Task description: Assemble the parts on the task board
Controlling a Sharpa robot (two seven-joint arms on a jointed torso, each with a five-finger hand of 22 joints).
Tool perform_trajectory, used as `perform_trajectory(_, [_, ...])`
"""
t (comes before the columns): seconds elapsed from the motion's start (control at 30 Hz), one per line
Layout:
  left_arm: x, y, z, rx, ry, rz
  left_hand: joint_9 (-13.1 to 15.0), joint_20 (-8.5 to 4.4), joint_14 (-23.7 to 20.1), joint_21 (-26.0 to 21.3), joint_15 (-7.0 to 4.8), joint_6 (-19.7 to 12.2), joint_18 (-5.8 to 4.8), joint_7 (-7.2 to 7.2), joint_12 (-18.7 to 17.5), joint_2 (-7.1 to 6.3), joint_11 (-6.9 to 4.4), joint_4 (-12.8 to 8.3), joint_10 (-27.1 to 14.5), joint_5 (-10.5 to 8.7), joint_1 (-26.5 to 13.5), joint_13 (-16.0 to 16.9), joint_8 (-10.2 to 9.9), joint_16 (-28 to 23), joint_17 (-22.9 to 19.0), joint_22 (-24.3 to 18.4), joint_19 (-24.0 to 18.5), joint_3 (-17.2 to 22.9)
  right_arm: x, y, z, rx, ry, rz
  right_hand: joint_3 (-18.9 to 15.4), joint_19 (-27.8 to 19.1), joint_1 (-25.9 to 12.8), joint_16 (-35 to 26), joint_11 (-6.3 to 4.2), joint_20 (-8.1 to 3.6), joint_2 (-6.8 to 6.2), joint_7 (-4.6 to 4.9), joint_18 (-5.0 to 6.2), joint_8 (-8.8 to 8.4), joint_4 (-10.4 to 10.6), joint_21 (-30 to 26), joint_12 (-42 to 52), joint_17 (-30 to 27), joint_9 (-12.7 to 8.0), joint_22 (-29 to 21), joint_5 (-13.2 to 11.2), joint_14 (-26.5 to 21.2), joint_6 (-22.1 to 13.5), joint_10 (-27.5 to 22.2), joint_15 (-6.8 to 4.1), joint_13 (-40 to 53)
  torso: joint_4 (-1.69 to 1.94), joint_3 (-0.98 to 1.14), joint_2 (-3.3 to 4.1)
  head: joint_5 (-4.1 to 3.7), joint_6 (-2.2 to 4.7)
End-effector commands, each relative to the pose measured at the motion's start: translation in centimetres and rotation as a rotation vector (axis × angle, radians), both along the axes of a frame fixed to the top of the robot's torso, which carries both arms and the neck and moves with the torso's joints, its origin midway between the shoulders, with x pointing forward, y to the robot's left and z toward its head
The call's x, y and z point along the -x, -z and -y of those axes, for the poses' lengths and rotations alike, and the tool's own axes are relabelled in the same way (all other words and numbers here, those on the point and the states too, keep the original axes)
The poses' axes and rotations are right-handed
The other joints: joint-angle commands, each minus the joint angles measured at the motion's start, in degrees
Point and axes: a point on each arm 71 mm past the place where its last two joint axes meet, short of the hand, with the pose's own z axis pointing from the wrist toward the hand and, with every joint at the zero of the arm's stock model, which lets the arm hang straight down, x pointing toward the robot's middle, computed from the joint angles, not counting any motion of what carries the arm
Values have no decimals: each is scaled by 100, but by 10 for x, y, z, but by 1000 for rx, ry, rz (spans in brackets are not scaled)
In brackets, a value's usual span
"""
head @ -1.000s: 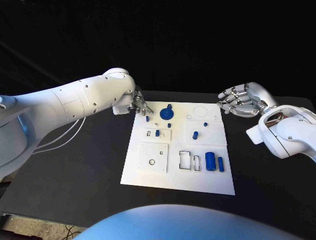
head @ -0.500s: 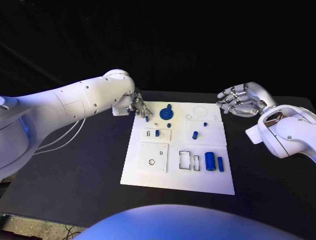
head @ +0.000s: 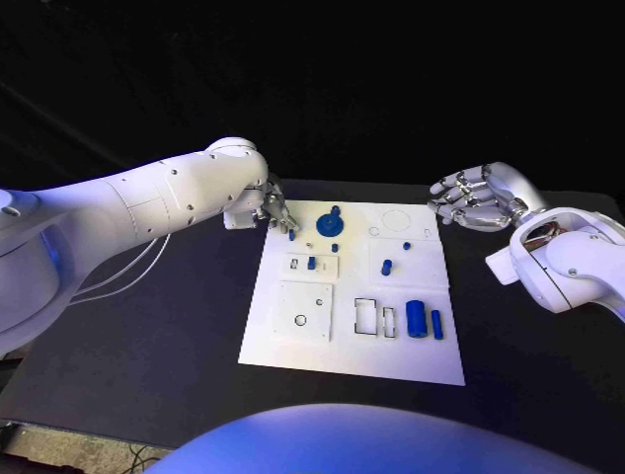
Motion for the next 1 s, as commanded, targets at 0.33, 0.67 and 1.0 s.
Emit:
perform_trajectory(0.33, [2,1,2,15,8,-28,10,-5,567,17,-6,43,-22,-15,45,-19,-51,12,4,-71,55,10,4,29,1404,835,11,60,0,1,-2,2,-13,-3,-10,-19,-35,-44,15,13,4,36,58,14,-35,-28,-24,-11,-6,-12,33,-2,-21,40,36,-12,3,1,2,6,0])
perform_trajectory(0.67, [2,1,2,14,8,-31,11,-5,567,21,-4,46,-23,-11,46,-28,-48,19,6,-83,33,11,5,29,1404,836,12,61,0,1,-2,2,-14,-4,-10,-26,-30,-65,18,17,7,39,58,14,-40,-30,-40,-14,-11,-32,52,-2,-24,44,39,-34,0,2,1,6,0])
perform_trajectory(1.0, [2,2,2,12,12,-41,12,-4,567,23,-2,50,-23,-12,62,-27,-46,21,15,-92,17,28,6,31,1407,836,12,67,0,1,-2,3,-15,-5,-10,-28,-29,-71,19,18,9,39,58,15,-42,-31,-45,-15,-12,-38,60,-2,-24,45,40,-40,2,4,4,8,0])
